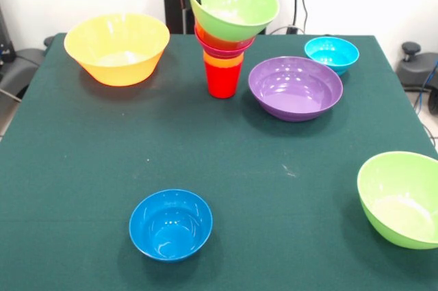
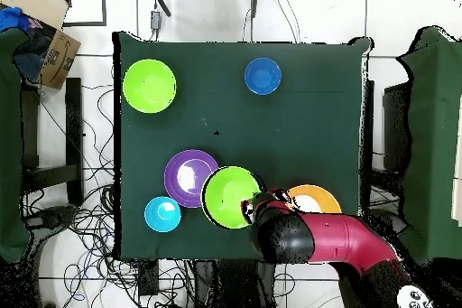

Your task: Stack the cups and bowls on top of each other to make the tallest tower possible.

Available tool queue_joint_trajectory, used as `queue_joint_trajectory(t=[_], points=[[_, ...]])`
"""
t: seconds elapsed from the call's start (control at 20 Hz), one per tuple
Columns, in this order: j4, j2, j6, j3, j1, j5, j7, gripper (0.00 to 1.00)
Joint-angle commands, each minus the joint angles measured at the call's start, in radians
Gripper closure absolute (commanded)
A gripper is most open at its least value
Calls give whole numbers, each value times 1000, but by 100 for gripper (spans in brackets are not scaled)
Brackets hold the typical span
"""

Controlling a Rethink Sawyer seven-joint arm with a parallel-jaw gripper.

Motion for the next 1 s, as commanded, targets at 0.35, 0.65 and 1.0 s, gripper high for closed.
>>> queue_joint_trajectory(t=[0.35, 0.65, 1.0], points=[[99, 44, -53, -37, 49, -97, 93, 100], [99, 39, -62, -41, 51, -106, 90, 100], [97, 39, -56, -42, 54, -107, 93, 0]])
